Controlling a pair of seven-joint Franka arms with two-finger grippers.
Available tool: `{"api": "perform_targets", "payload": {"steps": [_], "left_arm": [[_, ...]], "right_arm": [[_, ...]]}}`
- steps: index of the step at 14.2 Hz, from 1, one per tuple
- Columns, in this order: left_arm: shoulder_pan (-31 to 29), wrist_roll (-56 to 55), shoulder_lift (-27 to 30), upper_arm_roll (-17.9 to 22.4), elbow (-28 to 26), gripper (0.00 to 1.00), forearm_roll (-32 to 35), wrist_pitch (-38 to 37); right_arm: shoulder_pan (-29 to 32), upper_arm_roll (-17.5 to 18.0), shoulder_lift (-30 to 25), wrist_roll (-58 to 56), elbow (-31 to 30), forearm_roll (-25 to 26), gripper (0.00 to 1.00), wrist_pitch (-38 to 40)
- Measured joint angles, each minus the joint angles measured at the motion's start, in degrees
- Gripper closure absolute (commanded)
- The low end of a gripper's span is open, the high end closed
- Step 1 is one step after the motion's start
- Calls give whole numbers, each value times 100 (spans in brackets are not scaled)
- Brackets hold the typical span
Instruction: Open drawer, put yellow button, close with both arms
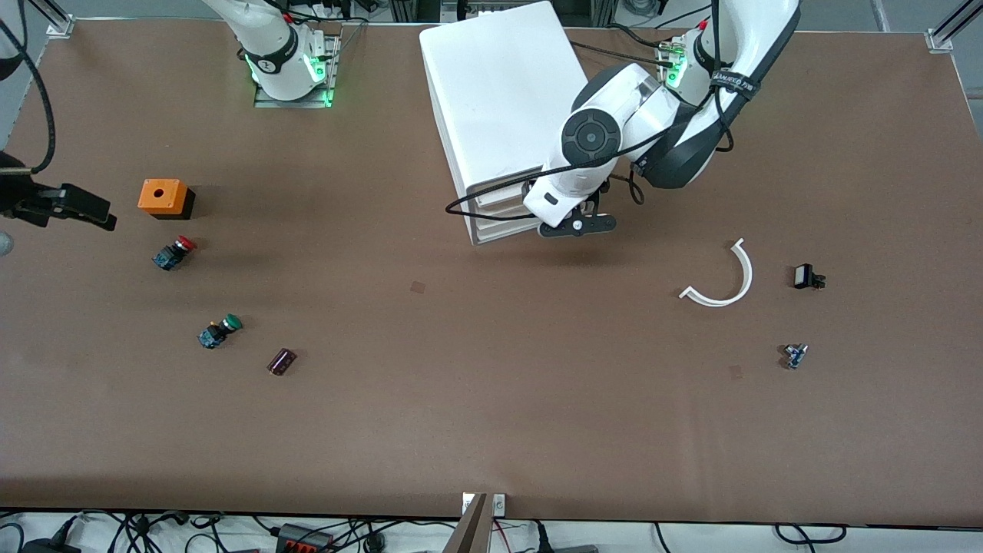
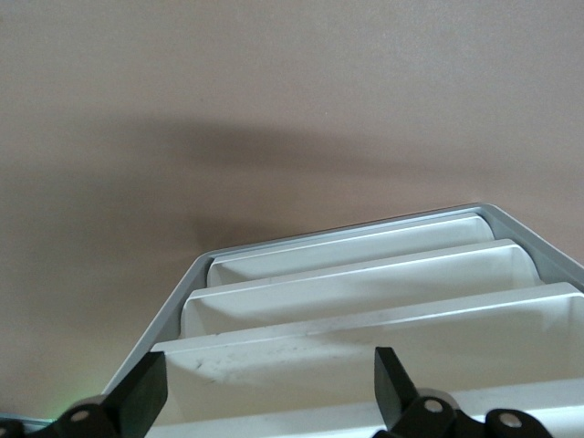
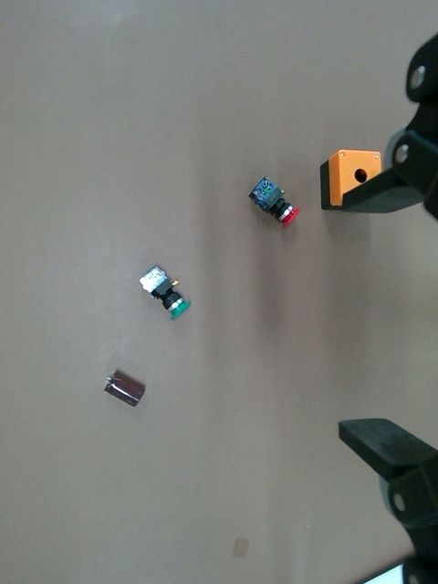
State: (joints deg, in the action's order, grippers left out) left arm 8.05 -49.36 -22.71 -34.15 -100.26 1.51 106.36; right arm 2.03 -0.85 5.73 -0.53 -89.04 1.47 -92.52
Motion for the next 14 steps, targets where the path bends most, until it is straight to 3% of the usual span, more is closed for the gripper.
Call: {"api": "perform_targets", "payload": {"steps": [3, 10, 14], "left_arm": [[22, 0, -1, -31, -43, 0, 0, -6], [-176, -1, 96, -16, 81, 0, 3, -20], [-859, 494, 228, 3, 744, 0, 884, -598]], "right_arm": [[-1, 1, -425, 0, -559, 0, 0, -133], [-15, 21, -498, -22, -594, 0, 0, -170], [-15, 22, -504, -22, -594, -1, 0, -147]]}}
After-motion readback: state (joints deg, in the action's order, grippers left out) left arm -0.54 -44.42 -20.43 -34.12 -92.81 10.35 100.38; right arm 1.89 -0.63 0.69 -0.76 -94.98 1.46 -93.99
